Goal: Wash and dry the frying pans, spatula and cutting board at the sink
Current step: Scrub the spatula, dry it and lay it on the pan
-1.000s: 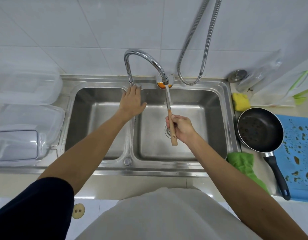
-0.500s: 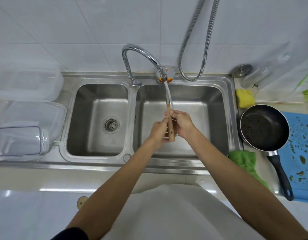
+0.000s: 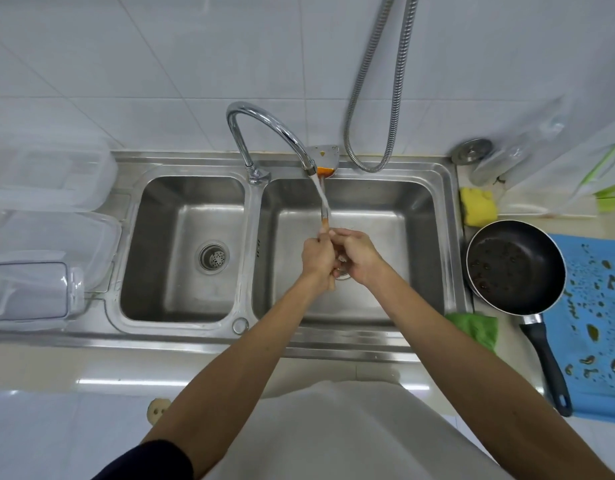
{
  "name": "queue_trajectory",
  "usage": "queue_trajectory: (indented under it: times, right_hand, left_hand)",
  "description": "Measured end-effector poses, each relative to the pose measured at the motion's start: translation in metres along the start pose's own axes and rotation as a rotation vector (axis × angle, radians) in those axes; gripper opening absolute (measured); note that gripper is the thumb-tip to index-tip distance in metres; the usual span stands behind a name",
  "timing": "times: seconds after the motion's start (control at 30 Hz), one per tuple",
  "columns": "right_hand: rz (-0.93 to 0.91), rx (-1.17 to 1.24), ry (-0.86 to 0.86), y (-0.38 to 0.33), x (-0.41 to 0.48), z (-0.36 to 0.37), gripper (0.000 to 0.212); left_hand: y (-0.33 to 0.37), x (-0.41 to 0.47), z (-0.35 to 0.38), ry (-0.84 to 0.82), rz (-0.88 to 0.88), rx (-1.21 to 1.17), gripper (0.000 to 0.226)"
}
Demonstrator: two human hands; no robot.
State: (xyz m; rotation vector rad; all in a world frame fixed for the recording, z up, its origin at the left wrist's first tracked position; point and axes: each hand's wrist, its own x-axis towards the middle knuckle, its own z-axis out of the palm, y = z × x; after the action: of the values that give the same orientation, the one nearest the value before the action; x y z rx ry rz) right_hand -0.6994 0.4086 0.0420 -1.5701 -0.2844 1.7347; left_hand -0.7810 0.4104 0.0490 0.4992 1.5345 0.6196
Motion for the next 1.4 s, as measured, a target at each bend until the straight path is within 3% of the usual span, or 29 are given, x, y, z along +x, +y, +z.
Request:
queue_trajectory:
  times: [0.13, 0.23, 0.33, 0.43, 0.63, 0.73, 0.83, 0.97, 1.13, 1.3, 1.4]
  right_hand:
    - [-0.087, -0.234, 0.012, -0.014, 0.016, -0.034, 0.013]
    - [-0.241, -0.476, 0.325, -0.044, 0.046, -0.094, 0.019]
    - [-0.396, -0.88, 0.688, -0.084, 0.063, -0.163, 0.044]
    - [-0.384, -1.177, 0.832, -0.113, 0.079, -0.221, 0.064]
    - [-0.035, -1.38, 0.721, -0.122, 0.099, -0.263, 0.088]
    - [-0.025, -1.468, 0.68, -0.12, 0.106, -0.264, 0.087]
    - [-0.052, -1.505, 0.667, -0.121, 0.109, -0.259, 0.071]
    - [-0.204, -1.523, 0.713, -0.114, 0.106, -0.259, 0.046]
    - [-0.553, -1.439, 0.696, -0.104, 0.088, -0.236, 0.04]
    - [-0.735, -1.327, 0.453, -0.061, 0.052, -0.151, 0.058]
    - [-0.765, -1.306, 0.21, -0.018, 0.028, -0.095, 0.05]
  left_hand:
    - [-0.01, 0.001, 0.001, 0.052, 0.037, 0.086, 0.05]
    - [-0.008, -0.003, -0.006, 0.039, 0.078, 0.157, 0.044]
    - [-0.008, -0.004, -0.015, 0.001, 0.104, 0.2, 0.038]
    - [-0.01, -0.005, -0.022, -0.043, 0.132, 0.241, 0.031]
    - [-0.014, -0.009, -0.035, -0.083, 0.104, 0.248, 0.027]
    - [-0.016, -0.01, -0.042, -0.079, 0.1, 0.256, 0.025]
    - [-0.019, -0.011, -0.049, -0.106, 0.074, 0.268, 0.027]
    - [-0.021, -0.014, -0.057, -0.121, 0.04, 0.3, 0.028]
    - [-0.027, -0.019, -0.07, -0.123, 0.018, 0.326, 0.027]
    - [-0.03, -0.027, -0.085, -0.13, -0.019, 0.34, 0.026]
    - [-0.031, -0.032, -0.091, -0.143, -0.046, 0.344, 0.026]
